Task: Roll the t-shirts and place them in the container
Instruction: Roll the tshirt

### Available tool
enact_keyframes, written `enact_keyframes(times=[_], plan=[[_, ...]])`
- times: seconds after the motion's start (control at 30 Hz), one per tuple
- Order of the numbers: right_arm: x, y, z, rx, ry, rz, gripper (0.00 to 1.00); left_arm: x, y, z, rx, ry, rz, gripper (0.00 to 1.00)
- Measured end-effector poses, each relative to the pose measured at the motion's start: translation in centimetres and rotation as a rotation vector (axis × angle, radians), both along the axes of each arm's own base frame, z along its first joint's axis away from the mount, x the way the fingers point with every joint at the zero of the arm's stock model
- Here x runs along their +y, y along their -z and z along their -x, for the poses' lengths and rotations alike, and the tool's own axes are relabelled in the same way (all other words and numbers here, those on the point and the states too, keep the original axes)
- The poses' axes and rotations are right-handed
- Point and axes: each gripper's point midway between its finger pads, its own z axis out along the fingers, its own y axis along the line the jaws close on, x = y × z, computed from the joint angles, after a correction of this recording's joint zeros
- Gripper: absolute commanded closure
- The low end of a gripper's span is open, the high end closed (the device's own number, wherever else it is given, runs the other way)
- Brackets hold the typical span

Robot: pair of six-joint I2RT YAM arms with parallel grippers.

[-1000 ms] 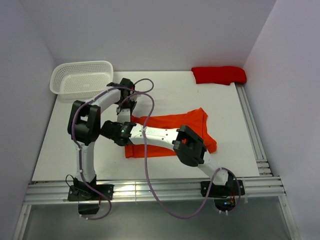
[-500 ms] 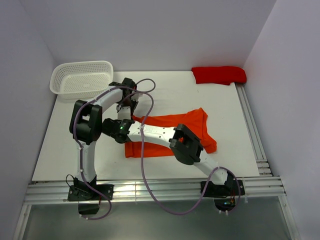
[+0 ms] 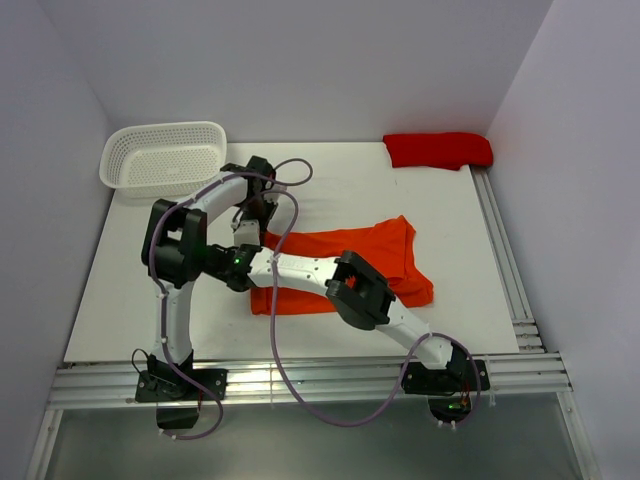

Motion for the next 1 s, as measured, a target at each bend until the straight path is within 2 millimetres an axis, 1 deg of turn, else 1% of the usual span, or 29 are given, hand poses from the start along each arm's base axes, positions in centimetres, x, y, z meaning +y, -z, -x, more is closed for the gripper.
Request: enact_keyframes(times=[0.07,0.1,0.17,0.2,0.27,0.3,0.4,0.5,0.63,0.67,0.73,0.83,0.87,0.93,1.0], plan=[[0.0,0.0,0.0,0.001,0.000,0.002,0.66,-0.1,-0.1,0.0,0.001,0.001,0.000,0.95],[0.0,0.1,0.0,0.001,0.001,0.000,0.73,-0.1,-0.1,0.0,0.002,0.002,0.000,0.91],[-0.1,0.3,0.0,-0.003,0.005,-0.001,0.77,-0.2,0.0,-0.1,0.008,0.004,-0.003,0.85],[0.0,0.3,0.0,-0.005,0.006,-0.006,0.80,-0.2,0.0,-0.1,0.011,0.004,-0.003,0.77],[0.0,0.3,0.1,-0.005,0.005,-0.016,0.81,-0.3,0.0,-0.1,0.014,0.009,-0.001,0.65],[0.0,0.3,0.1,-0.005,0.004,-0.027,0.82,-0.4,-0.1,-0.2,0.013,0.011,0.003,0.52],[-0.2,0.3,0.3,0.006,0.002,-0.093,0.83,-0.9,-0.5,-0.4,0.009,0.021,0.031,0.35],[-0.6,0.3,0.8,0.042,0.002,-0.207,0.83,-1.6,-1.8,-1.2,-0.006,0.035,0.084,0.31],[-0.7,0.2,1.0,0.090,0.007,-0.406,0.83,-2.6,-5.0,-3.3,-0.065,0.049,0.192,0.30],[-0.6,0.2,1.0,0.100,0.010,-0.456,0.83,-2.5,-5.8,-3.7,-0.080,0.050,0.218,0.30],[-0.4,0.2,0.9,0.113,0.011,-0.553,0.83,-1.9,-7.2,-3.9,-0.097,0.047,0.261,0.30],[-0.5,0.2,0.9,0.133,0.023,-0.717,0.83,-0.5,-8.4,-3.2,-0.110,0.044,0.306,0.29],[-0.5,0.2,0.9,0.136,0.027,-0.758,0.83,0.2,-8.5,-2.6,-0.102,0.041,0.316,0.29],[-0.6,0.2,0.9,0.149,0.039,-0.869,0.83,1.2,-8.0,-1.2,-0.083,0.036,0.335,0.29],[-0.7,0.1,0.9,0.161,0.049,-0.957,0.83,1.7,-6.9,0.4,-0.044,0.036,0.349,0.29]])
